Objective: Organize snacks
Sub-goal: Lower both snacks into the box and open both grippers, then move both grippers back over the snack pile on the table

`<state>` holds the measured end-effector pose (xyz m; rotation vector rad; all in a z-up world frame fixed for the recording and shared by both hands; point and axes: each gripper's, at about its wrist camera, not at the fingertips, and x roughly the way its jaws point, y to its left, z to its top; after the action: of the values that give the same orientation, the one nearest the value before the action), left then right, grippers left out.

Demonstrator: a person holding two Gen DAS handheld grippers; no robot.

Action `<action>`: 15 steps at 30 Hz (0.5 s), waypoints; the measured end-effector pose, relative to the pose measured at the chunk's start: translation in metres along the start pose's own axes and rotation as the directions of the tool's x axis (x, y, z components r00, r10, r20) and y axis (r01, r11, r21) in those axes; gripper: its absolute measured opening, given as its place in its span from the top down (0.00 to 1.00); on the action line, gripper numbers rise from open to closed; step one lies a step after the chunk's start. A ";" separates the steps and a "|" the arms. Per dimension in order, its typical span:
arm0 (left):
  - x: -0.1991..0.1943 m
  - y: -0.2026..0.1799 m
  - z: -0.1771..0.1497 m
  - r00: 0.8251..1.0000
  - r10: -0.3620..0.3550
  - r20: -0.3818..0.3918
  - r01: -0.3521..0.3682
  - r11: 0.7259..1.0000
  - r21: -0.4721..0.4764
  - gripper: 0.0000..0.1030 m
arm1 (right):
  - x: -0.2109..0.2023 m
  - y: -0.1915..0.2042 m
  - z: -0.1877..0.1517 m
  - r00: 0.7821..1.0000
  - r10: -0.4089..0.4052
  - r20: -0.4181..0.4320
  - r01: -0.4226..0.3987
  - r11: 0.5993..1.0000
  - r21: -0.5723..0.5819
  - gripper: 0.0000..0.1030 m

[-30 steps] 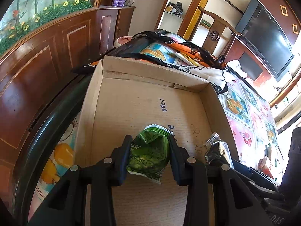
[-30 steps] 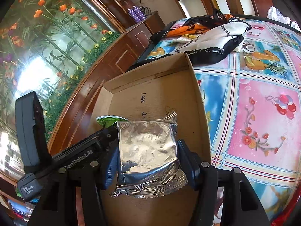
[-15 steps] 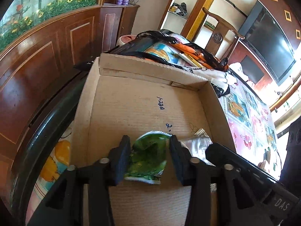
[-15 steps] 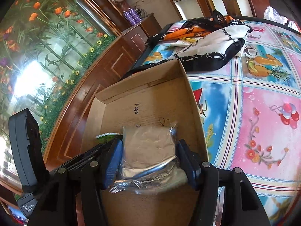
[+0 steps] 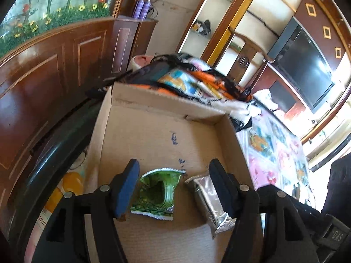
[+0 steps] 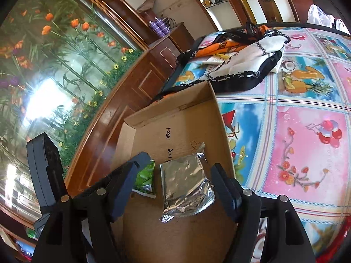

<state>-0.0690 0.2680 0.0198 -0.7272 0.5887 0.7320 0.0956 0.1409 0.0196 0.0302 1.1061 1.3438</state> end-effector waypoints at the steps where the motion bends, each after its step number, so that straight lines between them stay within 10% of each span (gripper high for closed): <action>1: -0.002 -0.001 0.000 1.000 -0.004 0.006 0.004 1.000 0.002 0.35 | -0.004 -0.001 -0.001 1.000 0.006 0.003 -0.006 1.000 0.002 0.27; 15: -0.024 -0.052 -0.016 0.992 -0.104 0.073 0.089 0.979 0.184 0.35 | -0.128 -0.044 -0.042 0.989 -0.023 0.147 0.036 0.996 -0.087 0.25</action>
<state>-0.0474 0.2193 0.0462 -0.5509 0.5330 0.6071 0.1235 0.0053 0.0496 0.0455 0.9192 1.3414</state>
